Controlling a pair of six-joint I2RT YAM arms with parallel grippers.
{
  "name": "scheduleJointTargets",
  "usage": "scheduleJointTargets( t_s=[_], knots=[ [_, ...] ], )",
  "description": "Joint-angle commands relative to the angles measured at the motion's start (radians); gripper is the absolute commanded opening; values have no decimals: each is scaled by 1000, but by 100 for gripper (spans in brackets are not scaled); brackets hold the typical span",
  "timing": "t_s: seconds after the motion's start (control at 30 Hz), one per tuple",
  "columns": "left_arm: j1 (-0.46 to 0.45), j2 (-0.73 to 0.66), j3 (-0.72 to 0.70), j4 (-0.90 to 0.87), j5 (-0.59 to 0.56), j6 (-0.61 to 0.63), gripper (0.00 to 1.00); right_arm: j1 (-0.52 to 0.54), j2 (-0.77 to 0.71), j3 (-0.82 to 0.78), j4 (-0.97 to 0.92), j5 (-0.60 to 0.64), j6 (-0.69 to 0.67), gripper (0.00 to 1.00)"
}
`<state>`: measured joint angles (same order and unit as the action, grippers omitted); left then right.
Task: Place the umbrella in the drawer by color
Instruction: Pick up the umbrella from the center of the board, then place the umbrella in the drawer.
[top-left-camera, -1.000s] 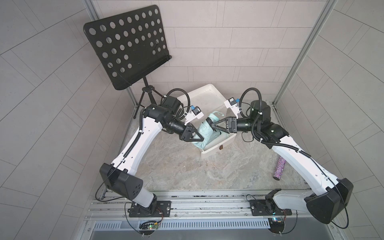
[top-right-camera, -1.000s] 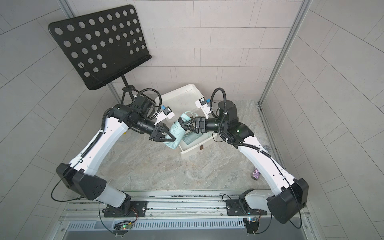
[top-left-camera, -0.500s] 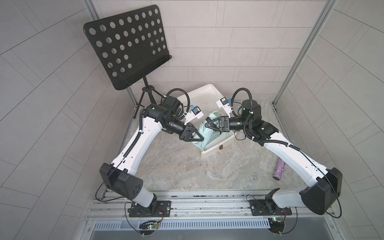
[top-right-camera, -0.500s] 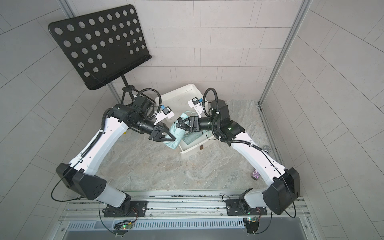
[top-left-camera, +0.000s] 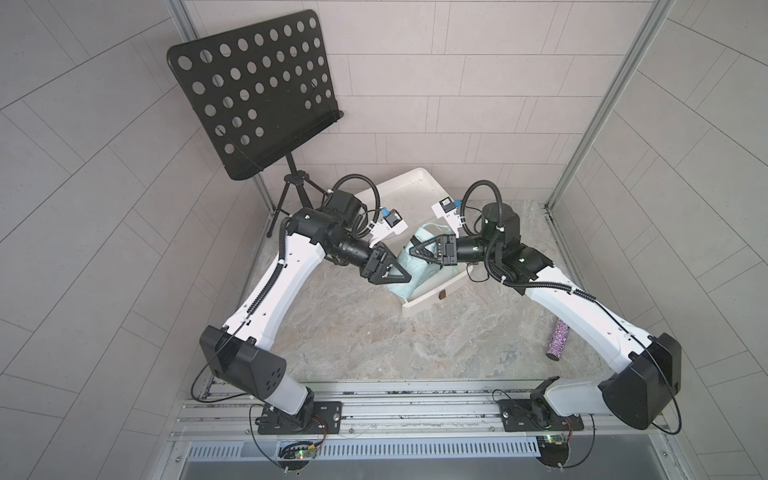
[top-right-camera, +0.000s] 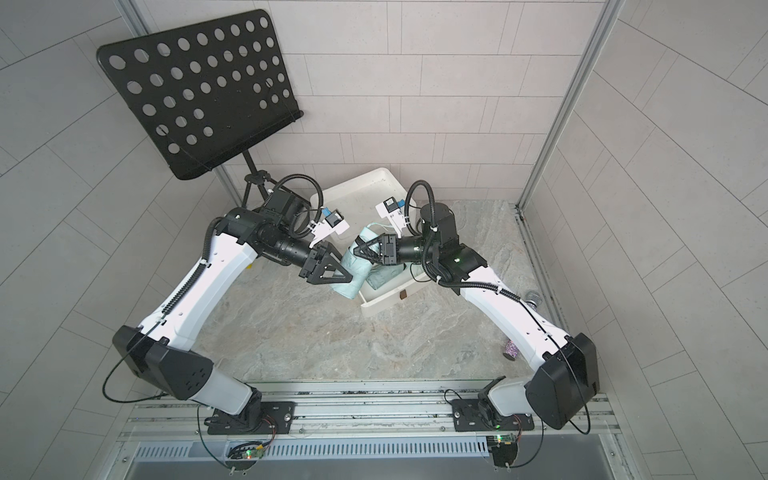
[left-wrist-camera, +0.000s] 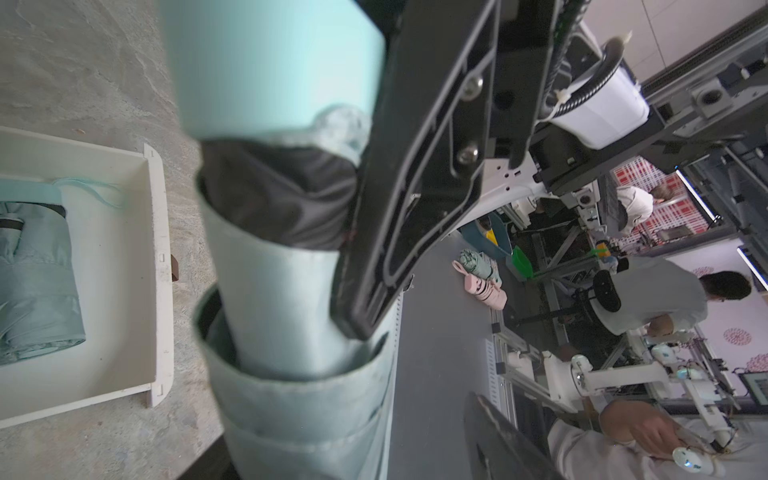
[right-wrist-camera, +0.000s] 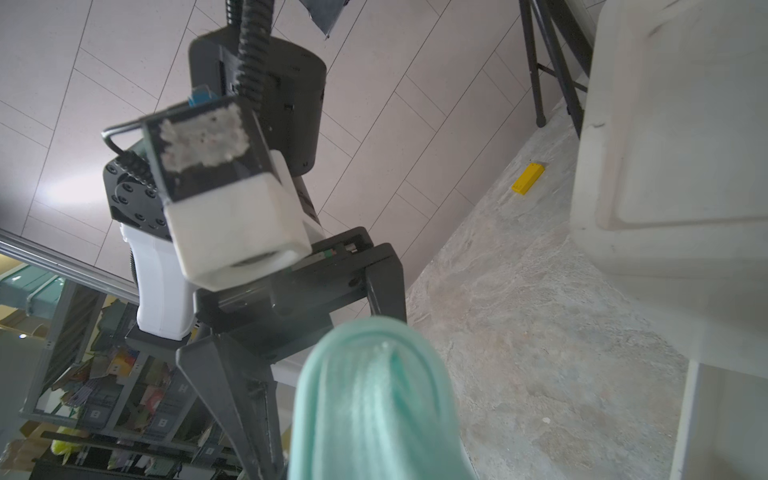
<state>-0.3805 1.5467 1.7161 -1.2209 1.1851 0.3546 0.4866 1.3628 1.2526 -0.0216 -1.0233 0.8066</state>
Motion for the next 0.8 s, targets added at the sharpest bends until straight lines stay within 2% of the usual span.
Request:
scheduleJointTargets(
  t_s=[0.0, 0.17, 0.27, 0.57, 0.77],
  knots=[
    [46, -44, -22, 111, 2, -85, 79, -55, -69, -12, -8, 54, -10, 27],
    [143, -84, -45, 242, -78, -198, 79, -184, -123, -84, 32, 108, 87, 27],
    [166, -121, -66, 299, -151, -219, 79, -227, -112, -120, 57, 116, 136, 27],
    [163, -251, -255, 503, -427, -247, 79, -241, -19, -116, -127, 285, 116, 27],
    [164, -269, -328, 555, -456, -252, 79, -241, 78, -135, -106, 321, 165, 27]
  ],
)
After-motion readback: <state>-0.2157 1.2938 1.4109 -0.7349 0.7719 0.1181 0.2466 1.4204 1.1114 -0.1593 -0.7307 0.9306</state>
